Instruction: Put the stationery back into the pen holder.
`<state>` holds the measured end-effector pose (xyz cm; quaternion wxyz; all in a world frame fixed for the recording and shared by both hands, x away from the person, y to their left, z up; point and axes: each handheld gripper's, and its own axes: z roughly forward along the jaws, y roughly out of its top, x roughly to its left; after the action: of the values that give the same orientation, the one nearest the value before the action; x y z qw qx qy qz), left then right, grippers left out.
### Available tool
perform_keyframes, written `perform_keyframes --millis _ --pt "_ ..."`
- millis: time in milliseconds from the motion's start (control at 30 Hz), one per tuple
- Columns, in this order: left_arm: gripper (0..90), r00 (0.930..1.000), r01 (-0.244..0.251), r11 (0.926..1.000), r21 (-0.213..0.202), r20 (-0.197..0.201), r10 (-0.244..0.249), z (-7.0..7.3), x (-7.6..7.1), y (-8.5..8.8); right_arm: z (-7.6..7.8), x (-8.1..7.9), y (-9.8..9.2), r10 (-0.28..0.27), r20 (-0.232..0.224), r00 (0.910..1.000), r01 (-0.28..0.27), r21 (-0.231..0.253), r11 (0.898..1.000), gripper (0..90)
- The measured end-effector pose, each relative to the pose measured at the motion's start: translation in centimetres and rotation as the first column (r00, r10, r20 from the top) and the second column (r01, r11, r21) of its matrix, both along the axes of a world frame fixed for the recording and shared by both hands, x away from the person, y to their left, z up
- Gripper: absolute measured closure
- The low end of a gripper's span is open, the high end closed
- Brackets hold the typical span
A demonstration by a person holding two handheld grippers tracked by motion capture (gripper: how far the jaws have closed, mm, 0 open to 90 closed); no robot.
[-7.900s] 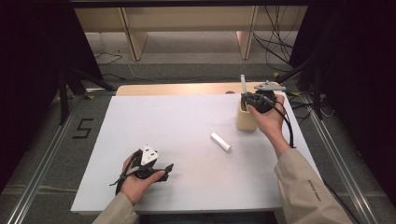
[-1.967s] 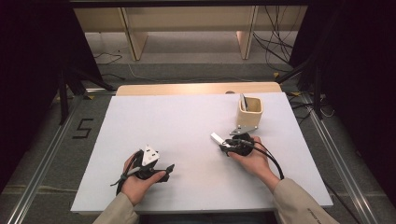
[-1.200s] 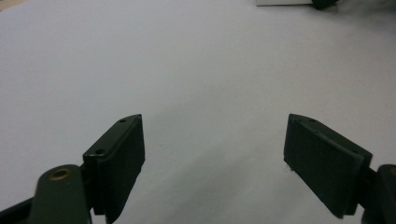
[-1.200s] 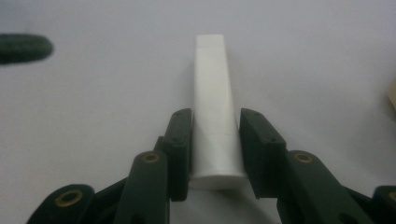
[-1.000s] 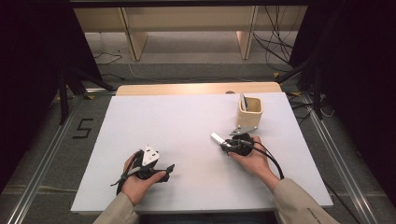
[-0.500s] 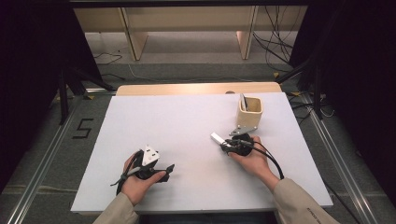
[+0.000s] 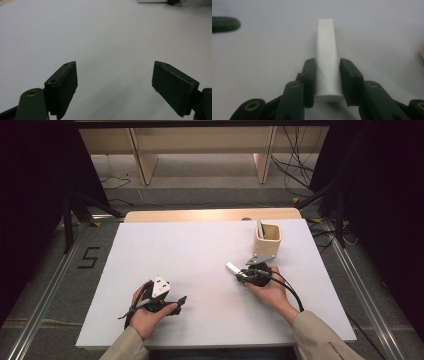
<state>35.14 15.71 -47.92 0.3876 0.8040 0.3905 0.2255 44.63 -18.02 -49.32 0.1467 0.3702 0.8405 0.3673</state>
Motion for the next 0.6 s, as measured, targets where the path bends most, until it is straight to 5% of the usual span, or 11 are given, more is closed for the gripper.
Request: perform_keyframes --millis 600 --pt "20.5 1.0 0.0 1.0 0.0 0.001 0.0 0.01 0.0 0.0 0.4 -0.1 -0.05 0.002 -0.011 0.9999 -0.002 0.024 1.0 67.6"
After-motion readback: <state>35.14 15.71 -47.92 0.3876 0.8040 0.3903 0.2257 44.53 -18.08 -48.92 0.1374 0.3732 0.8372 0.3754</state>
